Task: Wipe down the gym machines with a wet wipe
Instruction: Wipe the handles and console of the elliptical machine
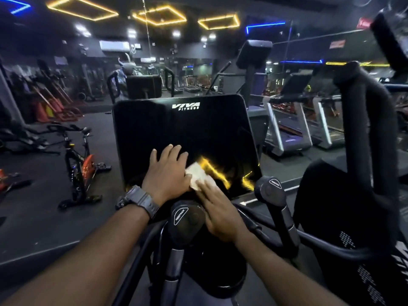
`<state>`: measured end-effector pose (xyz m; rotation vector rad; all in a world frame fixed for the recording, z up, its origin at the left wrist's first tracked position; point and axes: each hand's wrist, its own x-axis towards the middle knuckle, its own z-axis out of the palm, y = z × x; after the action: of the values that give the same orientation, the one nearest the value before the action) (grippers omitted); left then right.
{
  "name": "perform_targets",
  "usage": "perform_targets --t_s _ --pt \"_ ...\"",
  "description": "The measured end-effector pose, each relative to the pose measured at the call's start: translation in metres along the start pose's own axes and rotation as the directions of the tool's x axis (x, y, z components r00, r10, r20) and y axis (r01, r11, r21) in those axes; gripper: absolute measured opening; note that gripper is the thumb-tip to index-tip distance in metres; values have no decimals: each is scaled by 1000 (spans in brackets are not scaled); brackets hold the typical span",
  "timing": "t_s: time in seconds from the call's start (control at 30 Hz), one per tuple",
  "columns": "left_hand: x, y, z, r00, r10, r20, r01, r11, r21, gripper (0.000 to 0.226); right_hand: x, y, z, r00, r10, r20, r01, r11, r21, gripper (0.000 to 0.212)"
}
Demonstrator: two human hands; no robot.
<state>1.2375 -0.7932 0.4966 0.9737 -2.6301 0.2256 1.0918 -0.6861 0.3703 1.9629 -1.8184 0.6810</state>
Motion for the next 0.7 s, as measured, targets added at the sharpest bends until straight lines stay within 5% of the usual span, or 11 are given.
perform_targets --t_s 0.07,0.17,0.23,0.33,0.4,0.47,0.53,0.6,0.67,0.7 --pt "3 4 -2 998 50 41 -51 999 15 66 -17 31 1 954 278 -114 -274 960 49 61" --pt "4 13 -1 987 120 107 -125 991 42 66 23 59 -13 733 648 -206 -623 761 179 78" --pt "5 16 -2 978 151 146 -163 984 75 66 57 50 -23 759 628 -173 -601 778 185 74" --pt "9 16 -6 979 157 127 -164 986 41 62 49 15 -22 955 294 -44 -288 952 99 64" --pt "12 15 -9 981 157 118 -161 987 22 59 5 7 -12 983 178 -32 -177 983 42 62" --pt "13 16 -10 978 160 134 -163 987 10 60 -27 25 -10 924 358 -134 -344 932 117 65" --pt "12 19 -11 973 162 162 -164 986 1 62 -21 50 -17 726 682 -87 -638 715 286 76" --pt "14 21 -11 969 169 178 -176 984 21 64 20 69 -24 609 776 -165 -713 627 315 93" --pt "20 22 -13 964 196 179 -212 974 75 63 61 58 -25 671 697 -252 -651 717 248 89" --pt "23 20 -16 961 210 179 -229 969 97 63 68 46 -21 768 603 -214 -569 797 204 82"
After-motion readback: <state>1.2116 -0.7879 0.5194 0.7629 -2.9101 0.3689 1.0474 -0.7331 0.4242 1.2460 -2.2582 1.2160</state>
